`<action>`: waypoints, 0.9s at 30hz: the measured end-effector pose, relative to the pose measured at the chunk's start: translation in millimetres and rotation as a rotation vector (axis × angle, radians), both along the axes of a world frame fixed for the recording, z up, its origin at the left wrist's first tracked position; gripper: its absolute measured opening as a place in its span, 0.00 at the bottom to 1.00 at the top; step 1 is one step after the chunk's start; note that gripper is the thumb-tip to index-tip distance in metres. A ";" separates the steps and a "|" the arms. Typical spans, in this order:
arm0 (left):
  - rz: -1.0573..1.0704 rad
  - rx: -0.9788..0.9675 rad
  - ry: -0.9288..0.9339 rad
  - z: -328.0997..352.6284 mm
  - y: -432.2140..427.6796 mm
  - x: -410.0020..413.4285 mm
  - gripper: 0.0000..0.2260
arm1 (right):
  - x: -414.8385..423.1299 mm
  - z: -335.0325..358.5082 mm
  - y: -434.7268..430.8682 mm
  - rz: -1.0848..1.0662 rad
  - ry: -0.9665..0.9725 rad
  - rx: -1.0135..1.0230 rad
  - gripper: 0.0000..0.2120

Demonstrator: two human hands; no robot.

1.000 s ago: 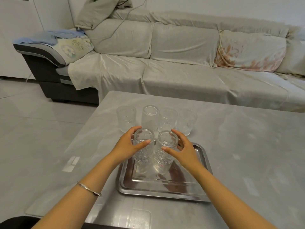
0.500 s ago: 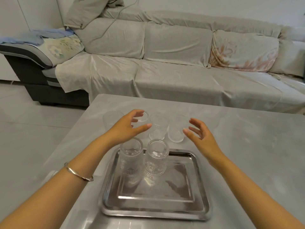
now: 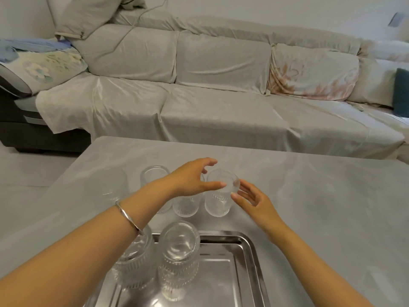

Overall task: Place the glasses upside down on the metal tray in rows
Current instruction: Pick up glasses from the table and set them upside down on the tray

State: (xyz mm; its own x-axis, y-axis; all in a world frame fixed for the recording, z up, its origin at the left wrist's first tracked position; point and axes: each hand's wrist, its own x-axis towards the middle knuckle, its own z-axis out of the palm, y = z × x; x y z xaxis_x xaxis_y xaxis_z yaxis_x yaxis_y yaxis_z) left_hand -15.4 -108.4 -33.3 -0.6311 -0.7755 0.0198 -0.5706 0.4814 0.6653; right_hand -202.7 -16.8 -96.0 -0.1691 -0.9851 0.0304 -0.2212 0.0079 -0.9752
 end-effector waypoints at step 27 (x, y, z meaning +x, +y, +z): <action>0.031 0.224 0.482 54.6 40.9 18.9 0.34 | 13.0 63.9 50.7 0.096 -0.310 -0.019 0.27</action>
